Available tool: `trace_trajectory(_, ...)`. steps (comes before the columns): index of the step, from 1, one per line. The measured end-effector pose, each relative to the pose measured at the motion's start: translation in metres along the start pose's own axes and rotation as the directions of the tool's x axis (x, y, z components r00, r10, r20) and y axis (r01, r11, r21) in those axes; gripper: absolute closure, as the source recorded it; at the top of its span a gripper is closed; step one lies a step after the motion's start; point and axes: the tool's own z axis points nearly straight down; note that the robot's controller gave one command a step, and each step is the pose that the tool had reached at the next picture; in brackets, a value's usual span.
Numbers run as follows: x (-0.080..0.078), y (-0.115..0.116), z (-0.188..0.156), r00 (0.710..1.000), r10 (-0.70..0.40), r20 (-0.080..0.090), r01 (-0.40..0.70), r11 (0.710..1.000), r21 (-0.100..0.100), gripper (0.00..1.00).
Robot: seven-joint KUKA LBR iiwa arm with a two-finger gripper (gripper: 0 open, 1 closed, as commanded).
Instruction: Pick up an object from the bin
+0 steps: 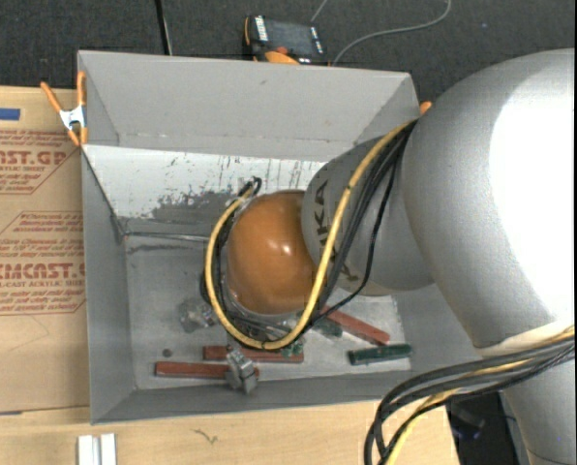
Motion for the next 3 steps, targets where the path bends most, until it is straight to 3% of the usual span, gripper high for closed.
trace_trajectory(1,-0.006,0.011,0.000,1.000,0.024,0.000,-0.024,1.000,0.001,0.00)
trace_trajectory(2,0.000,0.000,0.001,0.971,-0.241,-0.004,0.241,0.971,-0.002,0.00)
trace_trajectory(3,-0.013,0.025,0.001,0.960,-0.280,-0.005,0.280,0.960,-0.002,0.00)
